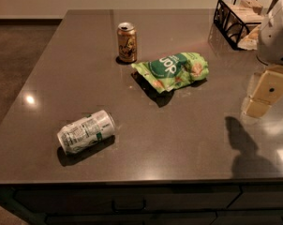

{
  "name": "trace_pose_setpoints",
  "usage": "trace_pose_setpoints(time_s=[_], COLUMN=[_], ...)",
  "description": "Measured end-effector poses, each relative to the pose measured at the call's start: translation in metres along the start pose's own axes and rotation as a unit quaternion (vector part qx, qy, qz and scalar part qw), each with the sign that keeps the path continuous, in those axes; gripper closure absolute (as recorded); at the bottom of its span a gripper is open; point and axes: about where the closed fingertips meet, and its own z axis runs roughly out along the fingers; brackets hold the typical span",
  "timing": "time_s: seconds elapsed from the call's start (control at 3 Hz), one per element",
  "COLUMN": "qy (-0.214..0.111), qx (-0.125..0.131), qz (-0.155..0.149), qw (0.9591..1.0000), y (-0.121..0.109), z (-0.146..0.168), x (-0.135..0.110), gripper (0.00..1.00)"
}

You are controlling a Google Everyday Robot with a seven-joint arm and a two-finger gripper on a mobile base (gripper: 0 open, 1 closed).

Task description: Place 7up can upright

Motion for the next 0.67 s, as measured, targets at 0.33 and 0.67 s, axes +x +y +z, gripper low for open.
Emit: trace_pose_setpoints(time_s=[0.33, 0.67], qy=[0.000, -0.006], qx=[0.000, 0.001], qz=[0.000, -0.011], qw=[1.0000, 0.9999], y=[0.000, -0.005], z=[0.000, 0.003], x=[0.000, -0.014], gripper=[0.00, 0.00])
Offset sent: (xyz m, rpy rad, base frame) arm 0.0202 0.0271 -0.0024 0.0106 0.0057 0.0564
